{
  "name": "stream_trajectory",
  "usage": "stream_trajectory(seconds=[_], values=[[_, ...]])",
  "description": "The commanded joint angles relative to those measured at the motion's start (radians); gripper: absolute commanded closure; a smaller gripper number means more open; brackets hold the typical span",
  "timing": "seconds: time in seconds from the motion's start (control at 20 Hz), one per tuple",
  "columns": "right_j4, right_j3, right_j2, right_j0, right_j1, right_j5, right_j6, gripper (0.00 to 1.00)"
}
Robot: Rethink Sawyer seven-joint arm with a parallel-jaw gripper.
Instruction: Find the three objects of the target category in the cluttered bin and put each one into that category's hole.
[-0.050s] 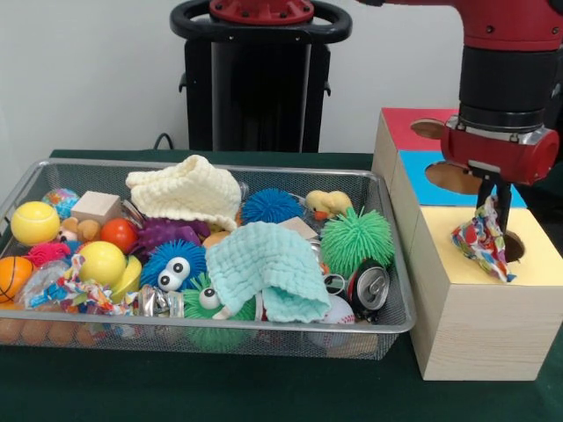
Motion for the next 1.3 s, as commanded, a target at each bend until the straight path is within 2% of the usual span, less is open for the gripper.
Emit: stream_trajectory(seconds=[0.05,0.25,0.5,0.9,1.15,1.3], values=[[0.050,0.159,0.154,-0.058,0.027,0.035,0.101,1.00],[0.073,0.186,0.183,-0.079,0.017,0.038,0.107,1.00],[0.090,0.256,0.276,-0.132,0.022,-0.067,0.091,1.00],[0.042,0.299,0.352,-0.160,0.063,-0.181,0.089,1.00],[-0.004,0.286,0.325,-0.136,0.104,-0.226,0.074,1.00],[-0.034,0.279,0.330,-0.139,0.150,-0.300,0.061,1.00]])
